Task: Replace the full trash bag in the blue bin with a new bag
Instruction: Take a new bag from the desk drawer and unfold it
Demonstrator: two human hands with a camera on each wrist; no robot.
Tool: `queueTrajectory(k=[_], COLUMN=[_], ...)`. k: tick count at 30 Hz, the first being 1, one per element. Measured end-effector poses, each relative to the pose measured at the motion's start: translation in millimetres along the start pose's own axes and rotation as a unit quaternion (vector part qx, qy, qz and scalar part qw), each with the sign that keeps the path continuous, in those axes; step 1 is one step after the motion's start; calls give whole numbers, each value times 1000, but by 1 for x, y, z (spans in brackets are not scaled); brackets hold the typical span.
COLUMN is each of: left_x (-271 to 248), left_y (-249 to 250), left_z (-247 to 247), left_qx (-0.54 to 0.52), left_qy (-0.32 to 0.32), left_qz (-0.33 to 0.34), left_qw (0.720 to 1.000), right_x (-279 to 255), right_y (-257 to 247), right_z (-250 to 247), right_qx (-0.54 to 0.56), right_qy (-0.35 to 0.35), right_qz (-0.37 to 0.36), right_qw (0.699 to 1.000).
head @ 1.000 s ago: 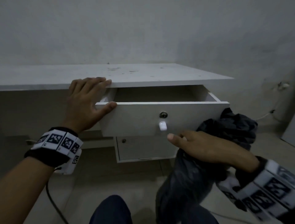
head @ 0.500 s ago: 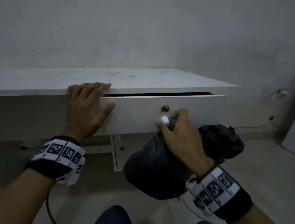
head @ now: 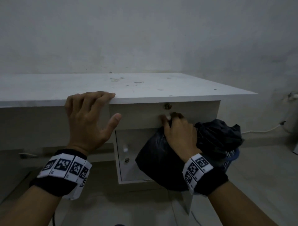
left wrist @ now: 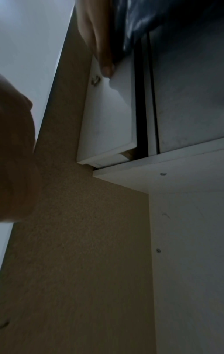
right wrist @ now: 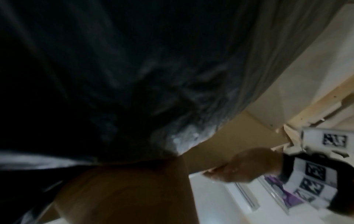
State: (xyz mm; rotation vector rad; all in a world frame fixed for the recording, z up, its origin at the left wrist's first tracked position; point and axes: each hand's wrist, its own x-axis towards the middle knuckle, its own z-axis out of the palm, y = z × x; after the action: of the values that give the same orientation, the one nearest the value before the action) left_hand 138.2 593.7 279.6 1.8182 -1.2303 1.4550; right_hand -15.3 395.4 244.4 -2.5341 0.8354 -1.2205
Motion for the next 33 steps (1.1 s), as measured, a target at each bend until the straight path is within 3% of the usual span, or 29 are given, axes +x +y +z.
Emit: queueTrajectory(k=[9,15,22,27,33], left_x=[1,2,3,2,3], left_y=[0,1,3,3,5], left_z=[7,13,12,15,8], left_qx=[11,26,30,30,29], left_qy=[21,42,33,43,15], left_qz=[-8,-6,-7,-7,-12], left_qw=[1000,999,999,999,999], right_x=[12,12,4,24,32], right_y=[10,4,3,4,12], right_z=[16,30,21,40,53], right_qx=[53,116,142,154,130], right_qy=[37,76,88,70,61], right_qz=[3,48,29,52,28], right_qw=[998,989,985,984,989])
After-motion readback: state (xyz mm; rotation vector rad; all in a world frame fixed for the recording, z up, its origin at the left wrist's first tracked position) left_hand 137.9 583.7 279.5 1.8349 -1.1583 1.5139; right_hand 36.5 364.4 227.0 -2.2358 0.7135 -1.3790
